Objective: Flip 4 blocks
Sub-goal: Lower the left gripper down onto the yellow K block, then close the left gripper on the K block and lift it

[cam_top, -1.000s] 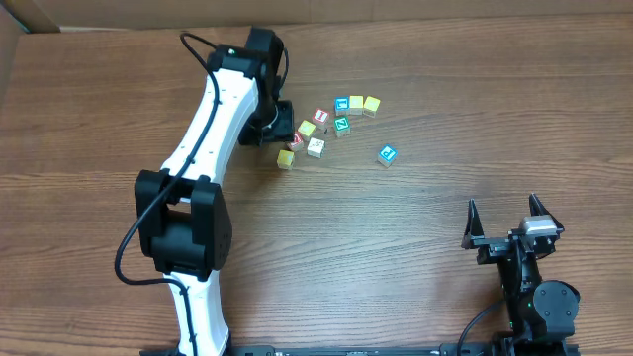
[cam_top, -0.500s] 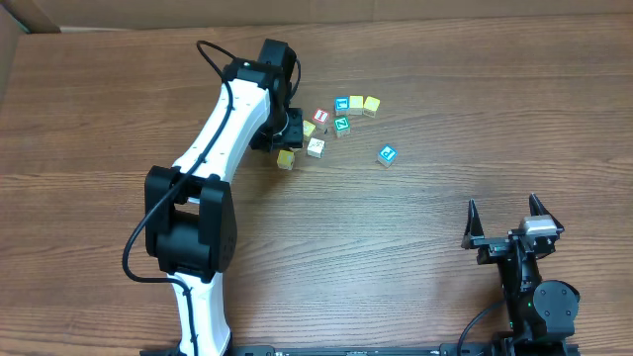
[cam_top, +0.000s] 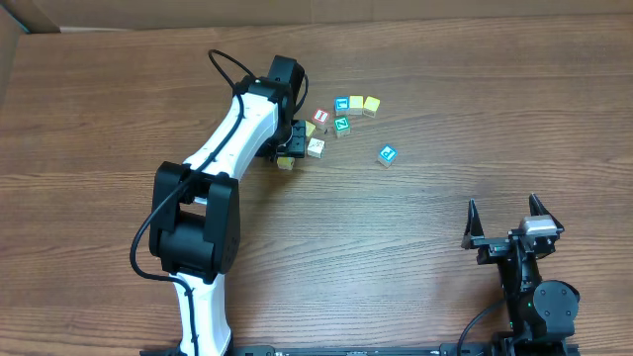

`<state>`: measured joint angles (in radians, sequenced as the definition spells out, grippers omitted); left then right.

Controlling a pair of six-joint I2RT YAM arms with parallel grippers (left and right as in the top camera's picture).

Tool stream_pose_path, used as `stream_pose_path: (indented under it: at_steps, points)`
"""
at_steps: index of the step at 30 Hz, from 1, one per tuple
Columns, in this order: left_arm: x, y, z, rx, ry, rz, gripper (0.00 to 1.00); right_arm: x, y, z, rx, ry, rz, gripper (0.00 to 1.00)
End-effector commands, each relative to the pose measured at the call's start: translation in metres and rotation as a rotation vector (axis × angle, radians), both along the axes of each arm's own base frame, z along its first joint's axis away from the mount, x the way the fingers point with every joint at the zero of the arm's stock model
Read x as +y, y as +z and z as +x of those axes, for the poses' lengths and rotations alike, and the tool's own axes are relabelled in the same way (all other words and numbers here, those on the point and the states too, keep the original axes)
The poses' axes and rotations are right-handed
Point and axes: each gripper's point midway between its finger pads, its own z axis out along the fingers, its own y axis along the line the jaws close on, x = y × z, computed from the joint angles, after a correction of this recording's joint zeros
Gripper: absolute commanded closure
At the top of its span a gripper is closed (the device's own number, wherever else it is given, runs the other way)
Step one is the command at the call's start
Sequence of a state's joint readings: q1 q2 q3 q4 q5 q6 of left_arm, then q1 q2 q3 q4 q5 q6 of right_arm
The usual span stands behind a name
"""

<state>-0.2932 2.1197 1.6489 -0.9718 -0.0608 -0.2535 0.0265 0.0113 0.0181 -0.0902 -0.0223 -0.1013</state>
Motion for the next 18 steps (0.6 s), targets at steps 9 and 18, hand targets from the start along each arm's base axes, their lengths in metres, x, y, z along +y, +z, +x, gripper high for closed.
stream_pose_path:
  at_steps: [9, 18]
  points:
    - [-0.006, -0.006, -0.003, 0.017, -0.17, -0.01, 0.45, -0.001, -0.002, 0.0, -0.005, -0.003, 0.0, 0.0]
    - [-0.009, -0.02, -0.011, 0.031, -0.177, -0.014, 0.5, -0.001, -0.002, 0.0, -0.005, -0.003, -0.001, 0.0]
